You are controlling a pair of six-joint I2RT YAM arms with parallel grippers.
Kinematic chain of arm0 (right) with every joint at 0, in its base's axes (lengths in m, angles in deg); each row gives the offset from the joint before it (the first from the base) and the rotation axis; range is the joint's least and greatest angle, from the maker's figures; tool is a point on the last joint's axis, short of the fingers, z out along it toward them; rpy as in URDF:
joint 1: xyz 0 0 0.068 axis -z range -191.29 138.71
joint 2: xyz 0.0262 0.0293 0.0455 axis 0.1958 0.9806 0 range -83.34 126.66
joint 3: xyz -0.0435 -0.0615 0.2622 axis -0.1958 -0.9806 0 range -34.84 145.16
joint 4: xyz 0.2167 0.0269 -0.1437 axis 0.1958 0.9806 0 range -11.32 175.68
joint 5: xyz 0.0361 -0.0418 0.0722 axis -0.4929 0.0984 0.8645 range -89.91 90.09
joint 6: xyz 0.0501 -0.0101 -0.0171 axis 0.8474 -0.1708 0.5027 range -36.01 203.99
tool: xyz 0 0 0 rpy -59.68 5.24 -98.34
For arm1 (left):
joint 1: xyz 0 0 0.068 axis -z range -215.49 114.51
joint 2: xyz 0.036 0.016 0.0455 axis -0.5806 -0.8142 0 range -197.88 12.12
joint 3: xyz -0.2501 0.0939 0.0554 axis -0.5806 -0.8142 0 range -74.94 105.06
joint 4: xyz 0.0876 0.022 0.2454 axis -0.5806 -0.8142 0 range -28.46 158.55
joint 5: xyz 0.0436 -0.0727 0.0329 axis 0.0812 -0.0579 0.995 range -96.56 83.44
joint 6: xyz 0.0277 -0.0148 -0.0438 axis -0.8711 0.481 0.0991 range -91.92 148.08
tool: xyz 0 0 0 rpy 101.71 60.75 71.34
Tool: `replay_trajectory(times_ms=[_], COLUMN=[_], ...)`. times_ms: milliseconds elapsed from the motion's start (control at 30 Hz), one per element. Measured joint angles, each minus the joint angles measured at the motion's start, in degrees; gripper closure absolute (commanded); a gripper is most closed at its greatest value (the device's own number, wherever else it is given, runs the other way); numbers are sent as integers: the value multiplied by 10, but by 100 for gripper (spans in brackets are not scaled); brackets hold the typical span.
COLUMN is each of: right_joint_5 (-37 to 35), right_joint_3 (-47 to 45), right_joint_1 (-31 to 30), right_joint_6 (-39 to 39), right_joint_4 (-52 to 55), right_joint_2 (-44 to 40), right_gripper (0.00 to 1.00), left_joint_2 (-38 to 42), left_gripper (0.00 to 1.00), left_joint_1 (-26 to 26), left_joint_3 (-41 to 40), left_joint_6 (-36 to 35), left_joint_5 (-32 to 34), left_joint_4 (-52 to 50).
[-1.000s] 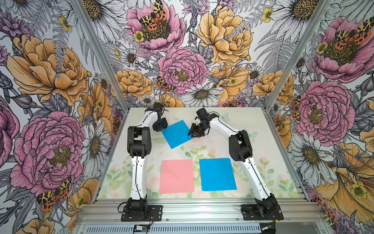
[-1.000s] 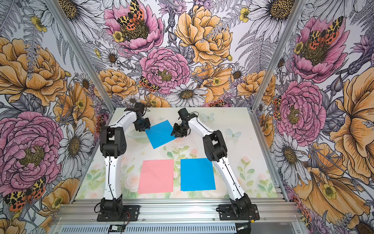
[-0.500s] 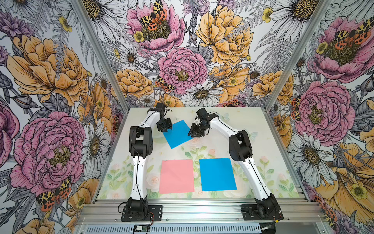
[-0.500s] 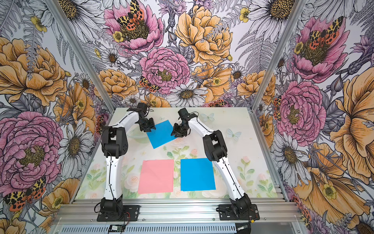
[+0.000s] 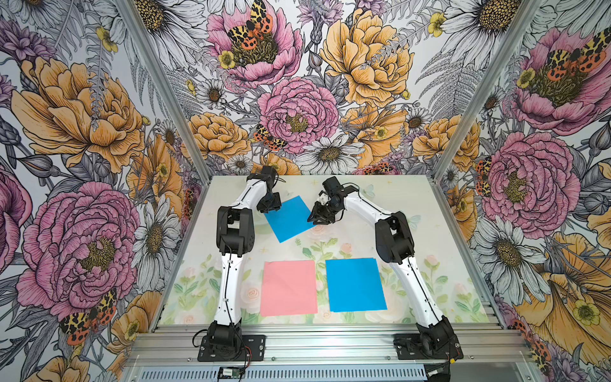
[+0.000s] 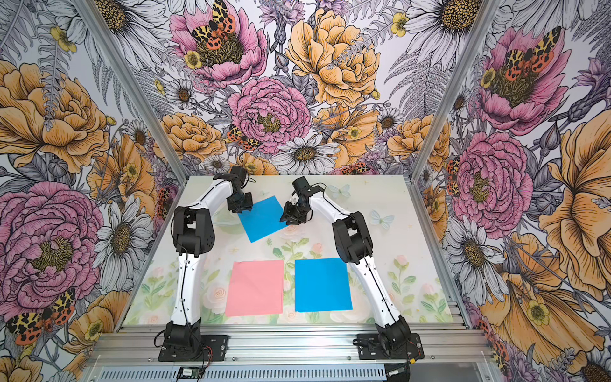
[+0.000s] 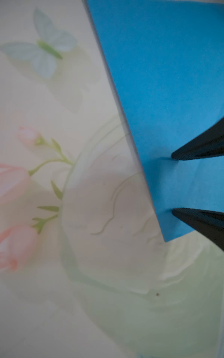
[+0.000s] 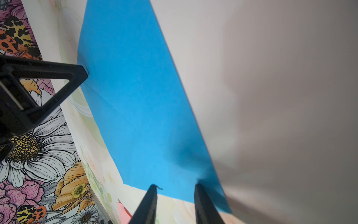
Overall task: Sort the scattered colored papers by color
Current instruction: Pick up the colored paper from the center of the board.
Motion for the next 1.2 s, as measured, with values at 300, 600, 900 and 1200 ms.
replay_trajectory(times_ms=[300,600,900,1200], right_joint_5=[3,8,13,13], right_joint_3=[-6,-7,-16,-33], right_joint_1=[2,4,9,19], right_joint_6=[-4,-6,-11,-16], right_joint_4=[-2,-2,-2,4], right_joint_2=[-3,-3,-8,-19], right_gripper=[63,63,63,63], left_joint_2=[-9,-9,-9,4], left_gripper=[51,50,49,47], left_joint_1=[-8,-10,-17,-4], left_joint_3=[13,14,16,-10], left_joint_6=[-4,-9,-12,30], left_joint_5=[24,7,-45,-60], left_joint_4=[-14,-14,-17,0])
